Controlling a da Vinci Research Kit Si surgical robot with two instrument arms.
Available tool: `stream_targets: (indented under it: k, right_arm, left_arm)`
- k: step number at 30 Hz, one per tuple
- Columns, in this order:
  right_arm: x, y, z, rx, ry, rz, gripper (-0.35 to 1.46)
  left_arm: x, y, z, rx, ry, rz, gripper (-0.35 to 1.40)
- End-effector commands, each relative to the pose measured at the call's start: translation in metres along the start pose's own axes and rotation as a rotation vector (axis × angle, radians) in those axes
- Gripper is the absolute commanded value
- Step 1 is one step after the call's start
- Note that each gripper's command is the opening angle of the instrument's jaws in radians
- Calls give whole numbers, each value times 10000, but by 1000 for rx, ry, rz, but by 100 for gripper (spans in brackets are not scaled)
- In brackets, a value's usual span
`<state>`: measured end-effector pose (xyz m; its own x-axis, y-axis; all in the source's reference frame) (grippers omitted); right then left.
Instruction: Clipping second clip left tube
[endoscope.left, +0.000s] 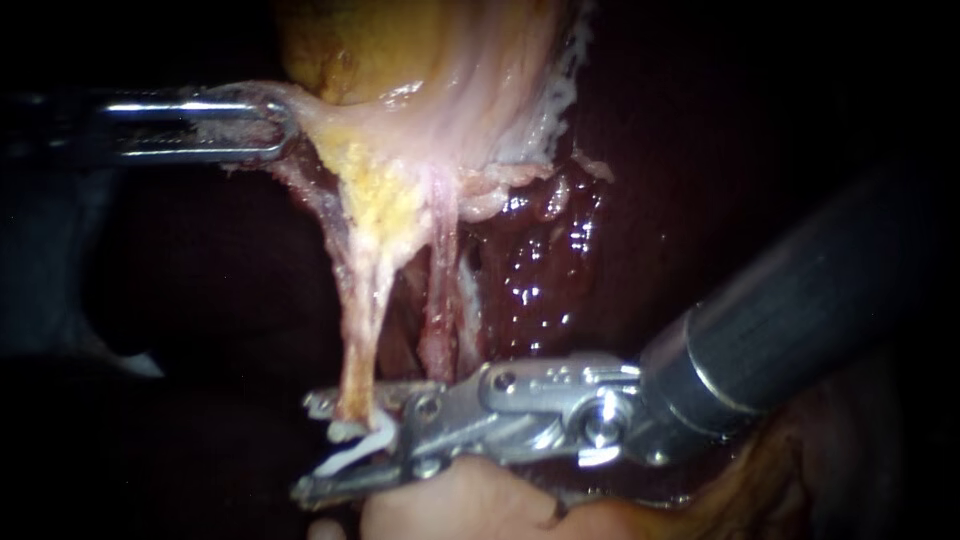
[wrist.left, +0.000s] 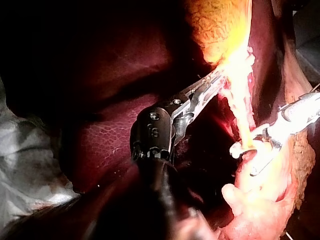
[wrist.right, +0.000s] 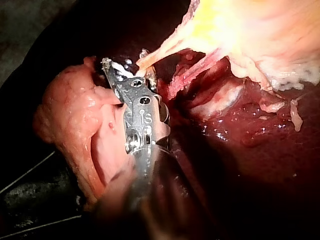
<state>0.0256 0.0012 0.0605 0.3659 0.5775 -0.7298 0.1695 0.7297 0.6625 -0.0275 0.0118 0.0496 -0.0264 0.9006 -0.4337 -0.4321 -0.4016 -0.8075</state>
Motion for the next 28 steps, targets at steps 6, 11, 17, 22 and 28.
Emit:
stream_targets:
  k: [6, 11, 17, 22, 28]
  right_arm:
    - [-2, 3, -3, 1, 5, 80, 24]
    - [-1, 3, -5, 5, 9, 134, -13]
    - [-1, 5, -7, 14, 12, 192, -35]
    - [-3, 6, -7, 28, 9, 187, -35]
    - [-3, 7, -6, 30, 8, 191, -35]
  left_arm:
    - [0, 0, 0, -1, 0, 0, -35]
    - [0, 0, 0, -1, 0, 0, -35]
    - [0, 0, 0, -1, 0, 0, -35]
    - [0, 0, 0, -1, 0, 0, -35]
    - [1, -1, 0, -1, 0, 0, -35]
